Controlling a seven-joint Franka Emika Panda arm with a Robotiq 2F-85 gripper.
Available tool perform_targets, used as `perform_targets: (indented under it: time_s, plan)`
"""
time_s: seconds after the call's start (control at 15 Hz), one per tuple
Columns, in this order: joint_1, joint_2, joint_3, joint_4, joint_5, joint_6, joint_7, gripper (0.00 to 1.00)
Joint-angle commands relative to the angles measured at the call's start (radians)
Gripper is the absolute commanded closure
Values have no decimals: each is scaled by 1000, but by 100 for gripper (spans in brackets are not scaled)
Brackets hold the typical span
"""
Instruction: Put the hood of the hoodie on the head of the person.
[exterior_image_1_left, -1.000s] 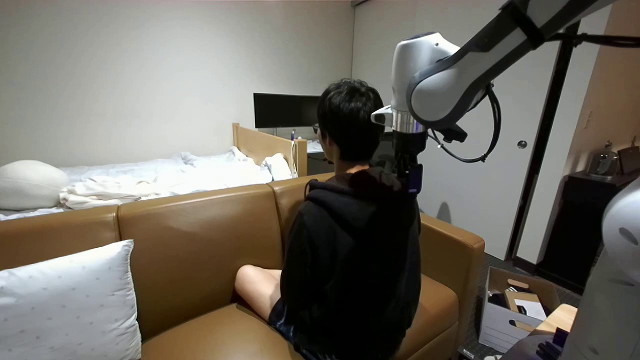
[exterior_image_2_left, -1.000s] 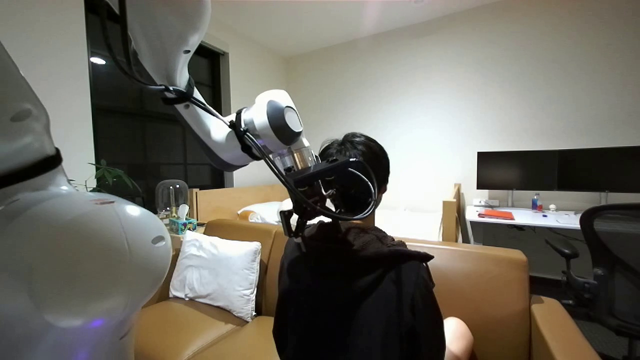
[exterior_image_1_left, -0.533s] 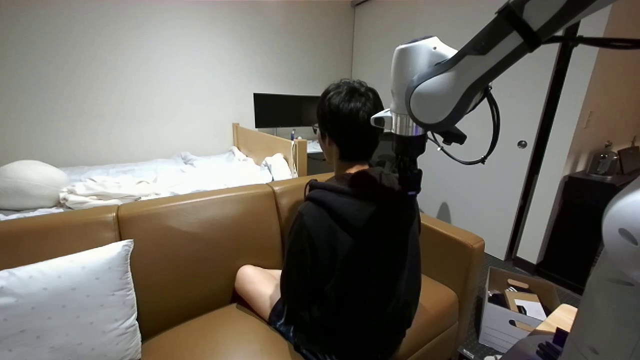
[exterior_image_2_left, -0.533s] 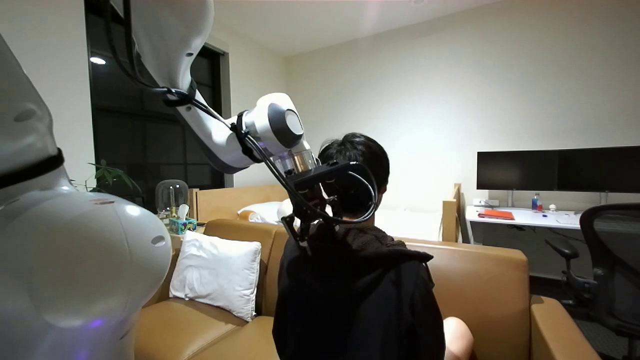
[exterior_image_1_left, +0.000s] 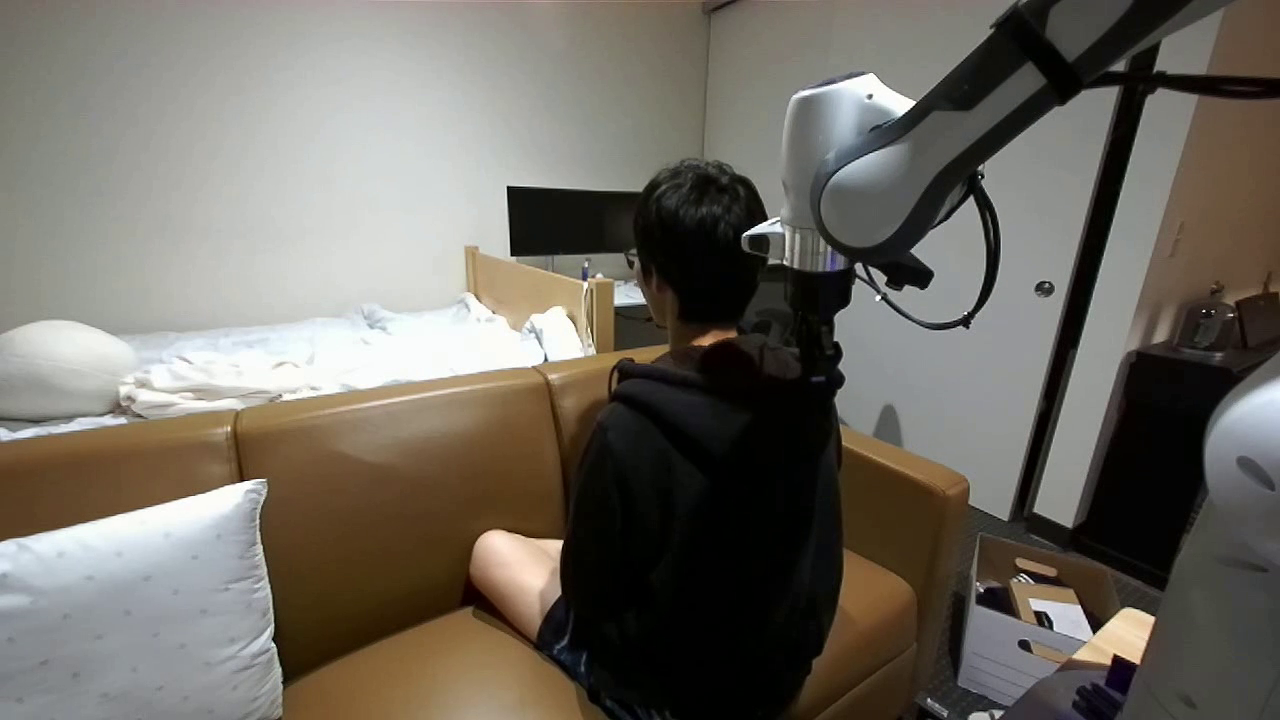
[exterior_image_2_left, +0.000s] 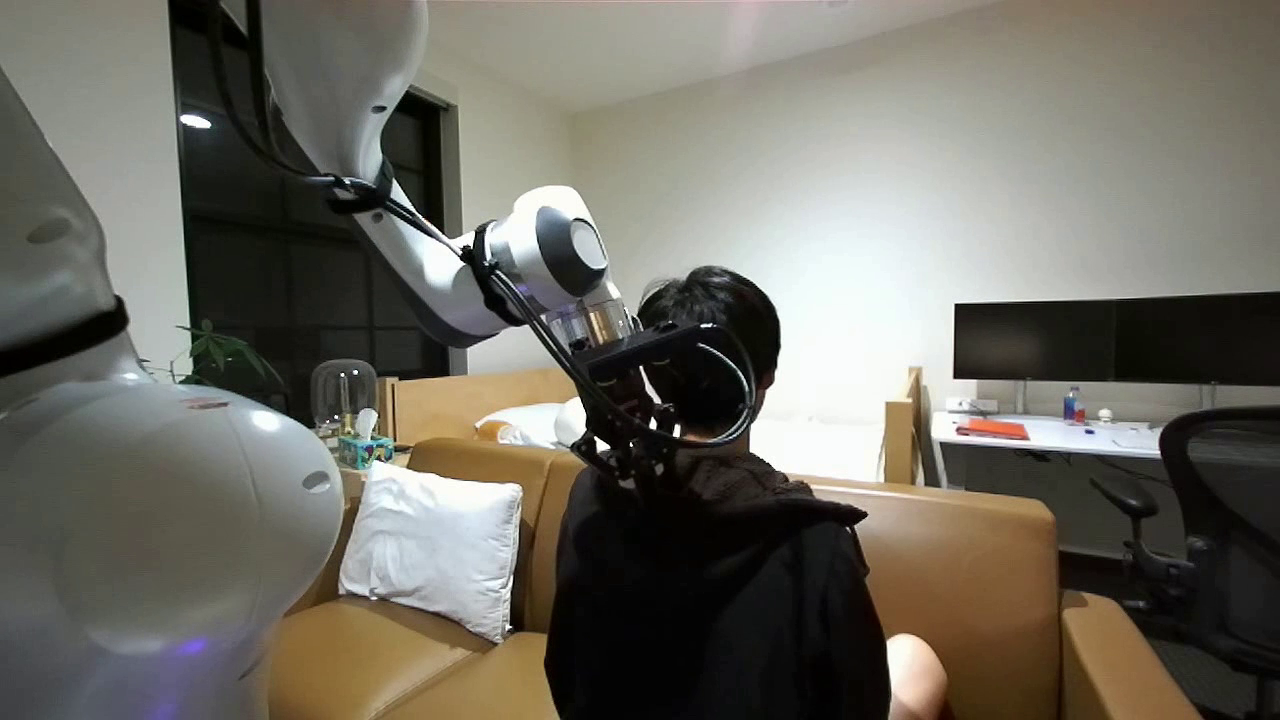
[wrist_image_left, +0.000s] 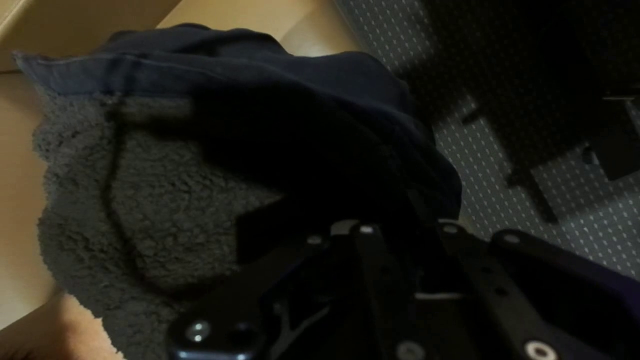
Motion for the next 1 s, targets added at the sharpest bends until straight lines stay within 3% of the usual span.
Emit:
perform_targets:
  time_s: [0.0,0.47,0.93]
  plan:
    - [-12,-9,18,-6,-1,-12,24,100]
    - [-13,-33,13,-3,5,-34,11,98]
    - [1,-161,-30,46,82,-244,-97,98]
